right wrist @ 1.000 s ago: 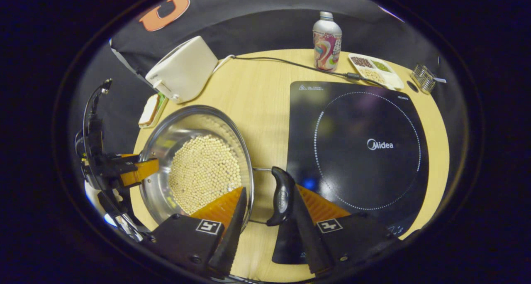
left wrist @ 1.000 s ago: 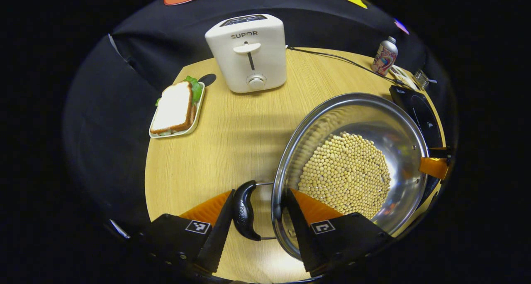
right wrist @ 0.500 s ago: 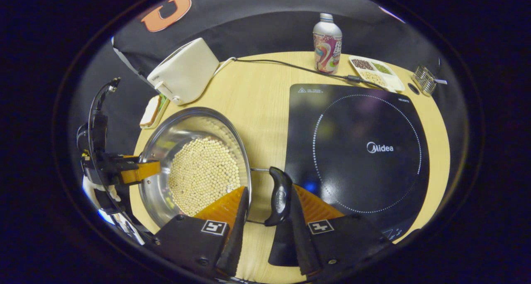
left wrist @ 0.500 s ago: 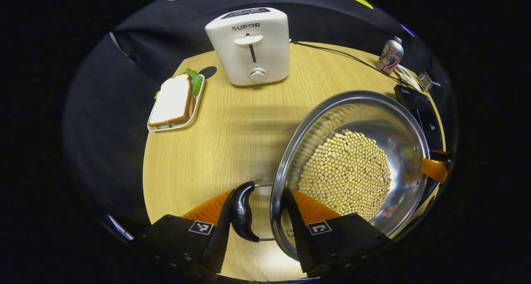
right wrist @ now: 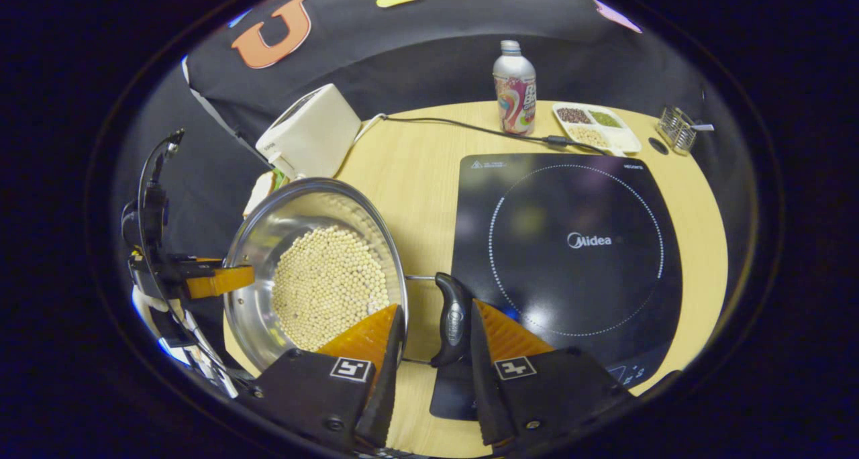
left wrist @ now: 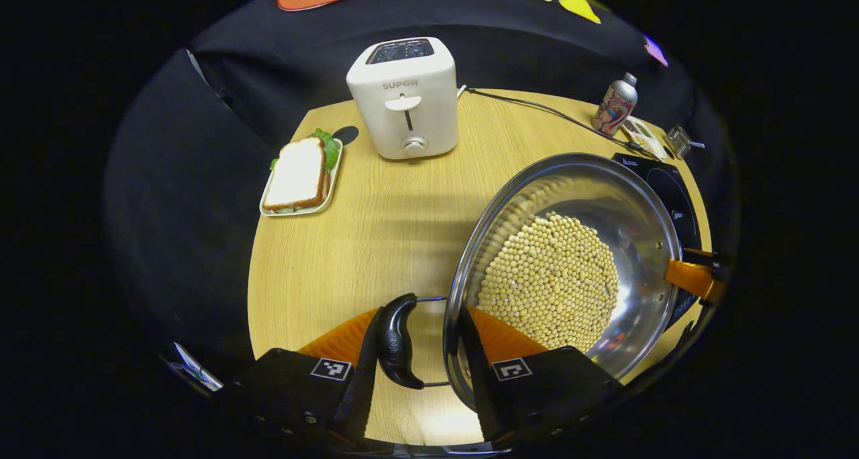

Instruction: First push the handle of the pot to place it horizontally, then grasp the pot with both hands and set it on the induction cooktop.

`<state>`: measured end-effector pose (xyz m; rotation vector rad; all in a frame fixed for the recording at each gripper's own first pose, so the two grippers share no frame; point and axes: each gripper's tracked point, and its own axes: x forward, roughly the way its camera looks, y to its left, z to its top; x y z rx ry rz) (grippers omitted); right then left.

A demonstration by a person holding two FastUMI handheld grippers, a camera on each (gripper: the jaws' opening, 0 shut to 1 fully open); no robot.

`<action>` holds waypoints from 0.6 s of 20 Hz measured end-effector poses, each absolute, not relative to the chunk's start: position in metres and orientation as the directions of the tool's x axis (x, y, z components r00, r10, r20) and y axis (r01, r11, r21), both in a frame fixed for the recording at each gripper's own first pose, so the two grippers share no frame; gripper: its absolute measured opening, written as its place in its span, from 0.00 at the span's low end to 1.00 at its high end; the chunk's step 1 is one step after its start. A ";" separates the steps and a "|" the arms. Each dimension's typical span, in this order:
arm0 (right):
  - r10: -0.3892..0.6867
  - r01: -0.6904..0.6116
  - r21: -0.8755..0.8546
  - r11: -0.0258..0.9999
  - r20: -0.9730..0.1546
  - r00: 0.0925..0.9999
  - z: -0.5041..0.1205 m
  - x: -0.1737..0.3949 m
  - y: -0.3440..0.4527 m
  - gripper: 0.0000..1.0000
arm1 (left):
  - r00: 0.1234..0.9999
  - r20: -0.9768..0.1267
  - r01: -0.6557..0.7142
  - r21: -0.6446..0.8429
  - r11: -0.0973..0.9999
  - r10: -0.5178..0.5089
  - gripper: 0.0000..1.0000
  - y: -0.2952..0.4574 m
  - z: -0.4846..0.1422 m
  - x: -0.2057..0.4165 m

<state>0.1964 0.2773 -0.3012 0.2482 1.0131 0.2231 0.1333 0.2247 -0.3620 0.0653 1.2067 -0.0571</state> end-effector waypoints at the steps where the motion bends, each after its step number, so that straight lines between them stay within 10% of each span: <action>1: 0.295 -0.064 0.307 0.950 -0.804 0.517 -0.298 0.195 0.277 0.51 | 0.363 -0.932 0.084 0.022 0.996 -0.010 0.61 0.224 -0.363 0.133; 12: 0.218 0.009 0.281 0.960 -0.765 0.606 -0.260 0.179 0.216 0.51 | 0.416 -0.906 0.164 -0.008 0.986 -0.076 0.61 0.224 -0.364 0.138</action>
